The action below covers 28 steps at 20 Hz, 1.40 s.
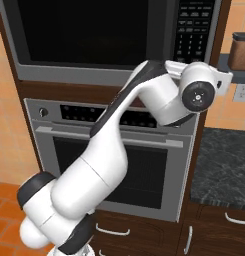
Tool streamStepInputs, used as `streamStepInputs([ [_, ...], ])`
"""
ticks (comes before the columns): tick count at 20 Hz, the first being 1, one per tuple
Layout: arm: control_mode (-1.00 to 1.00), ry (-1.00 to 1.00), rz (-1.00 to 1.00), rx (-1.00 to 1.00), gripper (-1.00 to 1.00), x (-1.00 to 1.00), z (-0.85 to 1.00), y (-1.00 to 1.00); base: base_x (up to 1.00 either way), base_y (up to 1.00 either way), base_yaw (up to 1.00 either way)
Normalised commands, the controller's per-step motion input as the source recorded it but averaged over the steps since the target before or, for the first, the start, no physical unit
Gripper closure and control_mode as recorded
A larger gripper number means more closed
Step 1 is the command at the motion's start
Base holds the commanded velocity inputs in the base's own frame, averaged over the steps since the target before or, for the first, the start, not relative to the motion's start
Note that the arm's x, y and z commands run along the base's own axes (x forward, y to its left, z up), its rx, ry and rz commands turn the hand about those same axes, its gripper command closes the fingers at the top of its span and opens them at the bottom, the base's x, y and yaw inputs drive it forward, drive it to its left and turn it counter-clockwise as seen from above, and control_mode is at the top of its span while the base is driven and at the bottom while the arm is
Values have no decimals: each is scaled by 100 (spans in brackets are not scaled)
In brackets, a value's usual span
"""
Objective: Open the microwave, place the bowl with waffle inside the microwave, then close the microwave door and turn it on.
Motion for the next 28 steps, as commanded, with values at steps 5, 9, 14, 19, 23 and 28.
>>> streamStepInputs([
  [5,-100,6,3,0,-100,34,0,0,0,0,0],
  [9,-100,8,0,0,-100,33,0,1,0,0,0],
  [14,-100,8,0,0,-100,7,0,22,0,0,0],
  [19,-100,4,-3,0,-100,10,0,29,0,0,0],
  [23,-100,0,-4,0,-100,34,0,6,0,0,0],
  [28,-100,0,-1,0,-100,36,0,0,0,0,0],
])
